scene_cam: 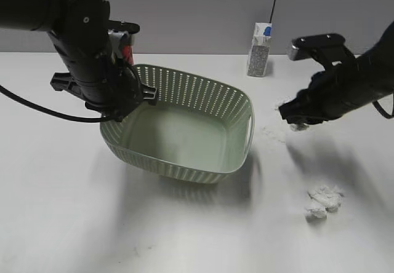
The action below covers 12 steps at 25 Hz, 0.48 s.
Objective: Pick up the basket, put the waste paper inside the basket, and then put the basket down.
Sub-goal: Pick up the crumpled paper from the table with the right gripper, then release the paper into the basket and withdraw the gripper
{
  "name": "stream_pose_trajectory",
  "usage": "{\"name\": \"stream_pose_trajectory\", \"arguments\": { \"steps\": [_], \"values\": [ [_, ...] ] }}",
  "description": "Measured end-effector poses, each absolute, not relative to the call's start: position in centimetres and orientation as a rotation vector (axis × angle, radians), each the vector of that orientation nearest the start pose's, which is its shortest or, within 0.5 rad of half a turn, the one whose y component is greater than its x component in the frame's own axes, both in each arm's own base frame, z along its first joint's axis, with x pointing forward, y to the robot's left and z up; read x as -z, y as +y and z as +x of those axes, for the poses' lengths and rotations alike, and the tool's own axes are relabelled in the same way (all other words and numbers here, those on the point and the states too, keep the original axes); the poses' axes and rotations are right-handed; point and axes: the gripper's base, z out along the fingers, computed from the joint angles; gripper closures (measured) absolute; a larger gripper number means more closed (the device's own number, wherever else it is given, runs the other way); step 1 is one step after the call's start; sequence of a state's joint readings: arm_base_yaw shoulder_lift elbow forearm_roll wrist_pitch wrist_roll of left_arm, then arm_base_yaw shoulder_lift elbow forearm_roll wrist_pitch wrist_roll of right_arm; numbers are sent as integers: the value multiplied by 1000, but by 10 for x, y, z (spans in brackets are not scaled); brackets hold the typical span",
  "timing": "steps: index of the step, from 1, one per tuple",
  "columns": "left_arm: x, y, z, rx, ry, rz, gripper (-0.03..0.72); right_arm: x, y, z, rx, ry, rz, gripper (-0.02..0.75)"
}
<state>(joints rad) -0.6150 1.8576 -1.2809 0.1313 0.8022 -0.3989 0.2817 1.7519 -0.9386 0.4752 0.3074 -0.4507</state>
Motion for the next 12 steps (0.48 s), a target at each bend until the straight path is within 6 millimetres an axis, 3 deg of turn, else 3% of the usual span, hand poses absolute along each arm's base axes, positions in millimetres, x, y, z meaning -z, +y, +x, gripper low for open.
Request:
{"name": "stream_pose_trajectory", "arguments": {
  "steps": [4,8,10,12],
  "values": [
    [-198,-208,311,49,2809,426,688,-219,151,294,-386,2368,-559,703],
    [-198,-208,311,43,2807,430,688,-234,186,272,-447,2264,-665,699],
    [-198,-208,311,43,2807,430,688,-231,195,267,-468,2269,-695,642],
    [-198,-208,311,42,2806,431,688,-227,200,265,-477,2275,-709,480]
  ]
}}
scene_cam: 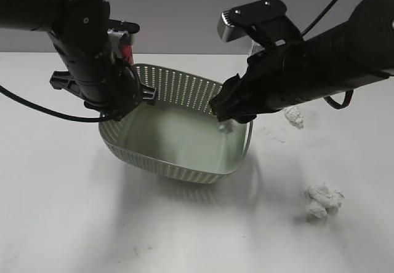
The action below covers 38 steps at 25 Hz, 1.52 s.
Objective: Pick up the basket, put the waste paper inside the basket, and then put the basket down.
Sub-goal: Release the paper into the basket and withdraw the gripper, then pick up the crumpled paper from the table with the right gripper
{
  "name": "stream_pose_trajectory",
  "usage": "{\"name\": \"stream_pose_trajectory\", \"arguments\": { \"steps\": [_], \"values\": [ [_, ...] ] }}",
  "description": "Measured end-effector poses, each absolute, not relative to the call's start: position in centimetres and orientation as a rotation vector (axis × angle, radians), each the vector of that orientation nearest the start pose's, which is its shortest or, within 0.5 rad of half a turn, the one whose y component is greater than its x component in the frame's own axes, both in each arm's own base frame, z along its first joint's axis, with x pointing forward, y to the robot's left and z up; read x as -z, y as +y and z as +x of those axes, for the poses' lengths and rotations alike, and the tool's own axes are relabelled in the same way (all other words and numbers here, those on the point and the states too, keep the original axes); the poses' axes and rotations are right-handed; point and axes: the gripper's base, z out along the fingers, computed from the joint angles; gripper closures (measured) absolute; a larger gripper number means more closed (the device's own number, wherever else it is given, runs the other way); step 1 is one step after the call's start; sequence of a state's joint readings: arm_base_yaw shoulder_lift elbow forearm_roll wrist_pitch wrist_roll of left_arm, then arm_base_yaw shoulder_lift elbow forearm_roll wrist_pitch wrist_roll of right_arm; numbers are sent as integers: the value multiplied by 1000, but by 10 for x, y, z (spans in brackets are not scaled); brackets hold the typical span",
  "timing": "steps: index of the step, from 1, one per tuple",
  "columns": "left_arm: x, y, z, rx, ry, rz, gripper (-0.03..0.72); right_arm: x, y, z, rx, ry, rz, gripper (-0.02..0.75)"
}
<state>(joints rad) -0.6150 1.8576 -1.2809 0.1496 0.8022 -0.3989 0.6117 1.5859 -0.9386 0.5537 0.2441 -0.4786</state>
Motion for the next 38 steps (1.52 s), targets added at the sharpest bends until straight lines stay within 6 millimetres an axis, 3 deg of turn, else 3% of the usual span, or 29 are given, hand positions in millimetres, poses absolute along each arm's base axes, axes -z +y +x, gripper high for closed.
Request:
{"name": "stream_pose_trajectory", "arguments": {
  "steps": [3,4,6,9,14,16,23,28,34,38],
  "values": [
    [-198,-208,311,42,2806,431,688,-225,202,265,-474,2273,-718,189],
    [-198,-208,311,42,2806,431,688,-225,202,265,-471,2270,-722,132],
    [-198,-208,311,42,2806,431,688,-226,200,266,-452,2260,-734,102],
    [-197,-207,311,36,2811,432,688,-229,178,280,-417,2276,-631,113],
    [-197,-207,311,31,2812,435,688,-229,103,323,-242,2260,-339,160],
    [-197,-207,311,30,2812,435,688,-222,84,337,-172,2260,-306,169],
    [-197,-207,311,31,2811,435,688,-159,82,380,-77,2320,-331,176],
    [-197,-207,311,33,2809,435,688,-119,83,395,-54,2369,-330,177],
    [-198,-207,311,34,2807,435,688,-99,83,396,-50,2416,-334,209],
    [-198,-207,311,35,2806,435,688,-97,83,396,-50,2421,-335,307]
  ]
}}
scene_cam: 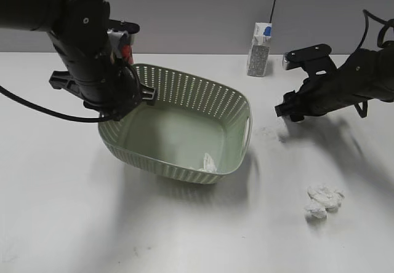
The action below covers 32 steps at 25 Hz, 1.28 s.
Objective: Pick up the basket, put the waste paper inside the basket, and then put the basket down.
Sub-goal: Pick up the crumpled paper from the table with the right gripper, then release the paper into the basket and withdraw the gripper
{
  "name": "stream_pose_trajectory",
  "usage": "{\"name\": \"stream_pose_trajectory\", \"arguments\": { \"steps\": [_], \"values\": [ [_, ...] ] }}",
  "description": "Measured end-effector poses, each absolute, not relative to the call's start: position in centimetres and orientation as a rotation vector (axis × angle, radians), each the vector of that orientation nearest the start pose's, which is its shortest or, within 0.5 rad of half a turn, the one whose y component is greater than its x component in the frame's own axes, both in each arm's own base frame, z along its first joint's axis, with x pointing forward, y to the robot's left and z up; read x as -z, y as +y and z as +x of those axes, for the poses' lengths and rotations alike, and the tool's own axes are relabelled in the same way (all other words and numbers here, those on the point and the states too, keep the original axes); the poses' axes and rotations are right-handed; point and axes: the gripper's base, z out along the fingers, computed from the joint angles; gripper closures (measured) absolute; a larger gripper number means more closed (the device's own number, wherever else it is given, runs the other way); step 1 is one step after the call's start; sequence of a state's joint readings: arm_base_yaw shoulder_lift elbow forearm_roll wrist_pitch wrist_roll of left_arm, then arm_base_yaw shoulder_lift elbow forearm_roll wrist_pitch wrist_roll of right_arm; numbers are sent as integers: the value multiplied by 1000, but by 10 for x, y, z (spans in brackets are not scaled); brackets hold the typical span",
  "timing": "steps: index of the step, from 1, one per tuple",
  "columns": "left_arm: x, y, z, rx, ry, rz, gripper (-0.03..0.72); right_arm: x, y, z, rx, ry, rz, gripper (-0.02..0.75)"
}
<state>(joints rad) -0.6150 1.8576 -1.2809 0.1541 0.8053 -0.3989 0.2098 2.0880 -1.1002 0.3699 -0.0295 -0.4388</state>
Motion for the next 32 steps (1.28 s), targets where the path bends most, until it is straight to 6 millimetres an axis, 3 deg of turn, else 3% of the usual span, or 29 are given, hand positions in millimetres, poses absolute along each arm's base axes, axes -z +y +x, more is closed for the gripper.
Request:
{"name": "stream_pose_trajectory", "arguments": {
  "steps": [2,6,7,12,19,24,29,30,32],
  "values": [
    [-198,-207,311,35,2806,435,688,-96,84,395,-55,2434,-339,399],
    [-198,-207,311,35,2806,435,688,-94,85,393,-72,2472,-350,657],
    [-198,-207,311,35,2806,435,688,-95,85,392,-79,2482,-352,680],
    [-198,-207,311,35,2806,435,688,-115,88,382,-140,2544,-385,685],
    [-198,-208,311,38,2803,435,688,-203,100,353,-345,2510,-361,690],
    [-198,-208,311,38,2803,435,688,-258,138,310,-572,2429,-561,691],
    [-198,-208,311,40,2804,433,688,-264,184,283,-658,2376,-748,673],
    [-198,-208,311,42,2805,432,688,-260,191,282,-660,2375,-768,637],
    [-198,-208,311,53,2810,423,688,-249,203,281,-662,2385,-798,491]
  ]
}}
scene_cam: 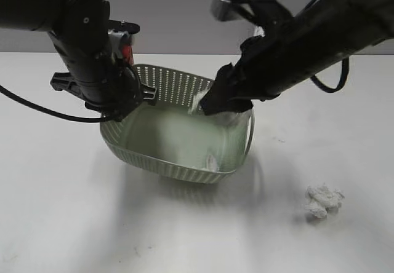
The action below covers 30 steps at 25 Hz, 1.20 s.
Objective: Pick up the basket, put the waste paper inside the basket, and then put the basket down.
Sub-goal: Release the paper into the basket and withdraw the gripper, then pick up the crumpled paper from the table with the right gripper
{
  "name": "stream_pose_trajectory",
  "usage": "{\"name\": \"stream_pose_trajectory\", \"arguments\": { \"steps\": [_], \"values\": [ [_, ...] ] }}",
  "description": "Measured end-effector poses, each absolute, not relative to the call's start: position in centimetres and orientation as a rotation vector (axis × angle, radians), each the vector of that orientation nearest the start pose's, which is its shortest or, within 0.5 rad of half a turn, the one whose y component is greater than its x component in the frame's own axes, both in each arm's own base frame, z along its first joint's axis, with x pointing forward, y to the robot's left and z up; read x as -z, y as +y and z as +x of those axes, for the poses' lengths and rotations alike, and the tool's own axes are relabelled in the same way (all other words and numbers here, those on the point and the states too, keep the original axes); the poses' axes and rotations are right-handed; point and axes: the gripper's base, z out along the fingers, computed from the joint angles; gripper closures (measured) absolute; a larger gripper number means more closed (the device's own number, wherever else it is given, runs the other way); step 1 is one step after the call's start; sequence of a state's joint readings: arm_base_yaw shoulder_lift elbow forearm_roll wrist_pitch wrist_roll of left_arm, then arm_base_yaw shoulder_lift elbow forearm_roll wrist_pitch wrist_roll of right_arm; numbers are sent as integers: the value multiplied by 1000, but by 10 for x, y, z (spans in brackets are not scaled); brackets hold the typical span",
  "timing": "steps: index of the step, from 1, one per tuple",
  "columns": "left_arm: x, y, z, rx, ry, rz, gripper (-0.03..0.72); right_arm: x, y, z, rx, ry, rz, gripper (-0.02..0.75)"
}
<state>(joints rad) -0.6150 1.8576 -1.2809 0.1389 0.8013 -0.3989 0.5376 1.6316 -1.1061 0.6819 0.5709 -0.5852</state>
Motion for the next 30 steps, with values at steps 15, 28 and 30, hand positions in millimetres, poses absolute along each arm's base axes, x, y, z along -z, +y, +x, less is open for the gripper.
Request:
{"name": "stream_pose_trajectory", "arguments": {
  "steps": [15,28,30],
  "values": [
    [-197,-208,310,57,2825,415,688,-258,158,276,-338,2533,-749,130],
    [-197,-208,309,57,2828,414,688,-165,106,214,-176,2629,-525,146],
    [-197,-208,309,57,2829,413,688,-153,104,211,-184,2611,-500,146]
  ]
}}
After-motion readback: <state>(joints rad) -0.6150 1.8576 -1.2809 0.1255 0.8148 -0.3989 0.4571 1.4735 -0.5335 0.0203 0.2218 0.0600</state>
